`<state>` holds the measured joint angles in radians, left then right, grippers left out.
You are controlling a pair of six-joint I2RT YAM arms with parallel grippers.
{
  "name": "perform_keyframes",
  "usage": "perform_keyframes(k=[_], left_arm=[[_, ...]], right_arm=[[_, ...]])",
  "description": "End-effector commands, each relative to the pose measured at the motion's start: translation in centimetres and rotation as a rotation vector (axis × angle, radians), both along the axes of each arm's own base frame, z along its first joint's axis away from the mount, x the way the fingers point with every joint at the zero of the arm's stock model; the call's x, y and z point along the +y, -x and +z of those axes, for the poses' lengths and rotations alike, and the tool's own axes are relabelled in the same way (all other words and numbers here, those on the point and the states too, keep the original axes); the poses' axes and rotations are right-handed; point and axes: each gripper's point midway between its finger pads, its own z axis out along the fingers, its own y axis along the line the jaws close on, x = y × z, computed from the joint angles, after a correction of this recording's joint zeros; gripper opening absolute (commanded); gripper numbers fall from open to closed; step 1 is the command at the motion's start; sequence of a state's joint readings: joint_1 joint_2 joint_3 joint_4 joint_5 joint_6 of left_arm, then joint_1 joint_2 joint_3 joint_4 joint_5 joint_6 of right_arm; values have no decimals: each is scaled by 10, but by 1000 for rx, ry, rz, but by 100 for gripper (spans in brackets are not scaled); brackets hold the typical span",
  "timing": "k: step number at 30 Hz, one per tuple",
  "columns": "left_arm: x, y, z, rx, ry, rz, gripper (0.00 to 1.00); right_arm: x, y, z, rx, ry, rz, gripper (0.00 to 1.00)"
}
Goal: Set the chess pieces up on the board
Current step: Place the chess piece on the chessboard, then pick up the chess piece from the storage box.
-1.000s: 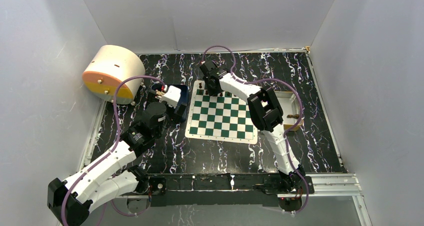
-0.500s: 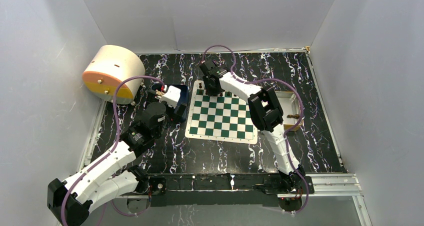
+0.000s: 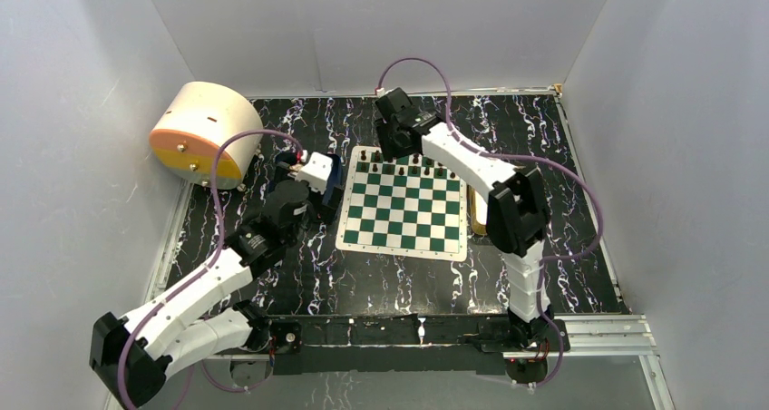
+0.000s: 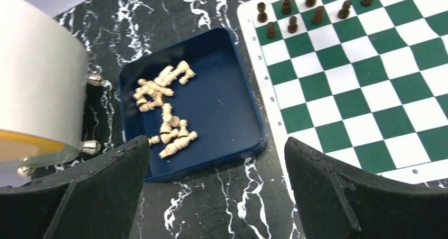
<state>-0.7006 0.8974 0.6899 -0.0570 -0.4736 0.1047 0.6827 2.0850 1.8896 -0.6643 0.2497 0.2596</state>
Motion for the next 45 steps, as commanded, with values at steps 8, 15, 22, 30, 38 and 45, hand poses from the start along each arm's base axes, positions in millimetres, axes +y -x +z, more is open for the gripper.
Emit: perform_keyframes(k=[8,15,22,30,38,45], left_arm=[[-66,-5,-15,231,70,-193,95],[-73,-8,-39,280,110,-172,96],[-69,3,-57,343,71,-193,93],[-70,5,-66,358,71,-199,90],[-71,7,-64,358,83,-208,89],[-65,6,-68,351,66,-183,89]], right_arm=[[-90,44,43,-10,64,-107,52],[-169,67,43,45,6,-258,52],[-246,98,13,119,37,-471,52],[-320,97,-18,156,144,-712,57],[-337,72,-37,94,45,-802,51],[-334,53,-26,59,146,-484,53]])
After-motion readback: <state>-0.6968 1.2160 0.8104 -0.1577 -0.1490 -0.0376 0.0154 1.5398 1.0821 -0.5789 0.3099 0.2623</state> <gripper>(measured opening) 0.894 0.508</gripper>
